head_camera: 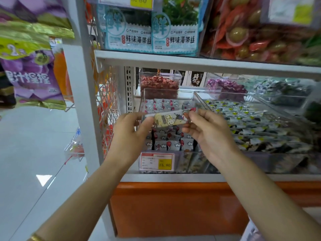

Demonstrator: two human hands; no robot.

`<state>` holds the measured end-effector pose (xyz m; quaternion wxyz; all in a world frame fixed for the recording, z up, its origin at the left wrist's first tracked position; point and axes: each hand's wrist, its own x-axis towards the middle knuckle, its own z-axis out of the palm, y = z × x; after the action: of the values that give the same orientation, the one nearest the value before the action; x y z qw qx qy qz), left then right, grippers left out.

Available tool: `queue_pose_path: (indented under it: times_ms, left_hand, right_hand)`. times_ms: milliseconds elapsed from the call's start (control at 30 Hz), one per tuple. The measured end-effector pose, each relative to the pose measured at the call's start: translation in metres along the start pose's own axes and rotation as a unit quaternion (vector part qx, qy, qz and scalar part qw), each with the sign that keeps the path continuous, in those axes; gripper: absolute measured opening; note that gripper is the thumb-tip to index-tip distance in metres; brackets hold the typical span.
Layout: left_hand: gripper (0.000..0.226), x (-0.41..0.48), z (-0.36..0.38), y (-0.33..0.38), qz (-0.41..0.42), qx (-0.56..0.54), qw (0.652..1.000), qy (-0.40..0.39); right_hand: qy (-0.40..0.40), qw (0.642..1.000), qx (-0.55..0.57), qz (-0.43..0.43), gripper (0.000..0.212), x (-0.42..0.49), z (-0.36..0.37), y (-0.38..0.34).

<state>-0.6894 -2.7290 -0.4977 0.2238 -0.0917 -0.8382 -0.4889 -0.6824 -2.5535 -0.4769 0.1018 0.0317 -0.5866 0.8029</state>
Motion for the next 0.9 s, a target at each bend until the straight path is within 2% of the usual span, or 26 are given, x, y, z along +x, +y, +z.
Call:
queue_pose_path:
  times_ms: [133,233,333,433,567,633,700,767,833,900]
  left_hand:
    - [0.033,-0.004,-0.007,0.009,-0.040,-0.166,0.985,-0.030]
    - [0.031,-0.004,-0.009,0.005,-0.117,-0.274,0.954,-0.044]
    - [0.026,-0.002,-0.010,0.003,-0.189,-0.410,0.890,-0.058]
    - [0.015,0.000,-0.011,0.004,-0.234,-0.524,0.818,-0.047]
    - [0.015,0.003,-0.015,0.001,-0.257,-0.573,0.777,-0.034]
    - [0.017,0.003,-0.016,0.000,-0.260,-0.563,0.784,-0.024]
    - [0.018,0.003,-0.016,0.001,-0.263,-0.549,0.793,-0.021]
    - [0.022,0.003,-0.016,0.002,-0.276,-0.562,0.779,-0.028]
    - [0.027,0.003,-0.017,0.004,-0.289,-0.582,0.758,-0.051]
    - [0.029,0.002,-0.017,0.005,-0.284,-0.572,0.766,-0.072]
  right_hand:
    - [-0.030,0.992,0.104,0.064,0.004,-0.002,-0.004,-0.003]
    - [-0.051,0.983,0.141,0.109,0.018,0.002,-0.005,-0.002]
    - [-0.049,0.974,0.166,0.147,0.022,0.005,-0.002,0.003]
    - [-0.051,0.972,0.158,0.164,0.012,0.007,0.000,0.005]
    - [-0.050,0.974,0.135,0.176,0.013,0.006,0.000,0.005]
    - [-0.051,0.973,0.139,0.176,0.017,0.006,0.000,0.005]
    - [-0.051,0.971,0.152,0.177,0.011,0.005,0.000,0.004]
    - [-0.051,0.967,0.175,0.180,0.008,0.005,0.000,0.003]
    - [-0.044,0.968,0.174,0.176,0.015,0.004,0.000,0.003]
    - [-0.034,0.980,0.122,0.152,0.020,0.006,-0.003,0.003]
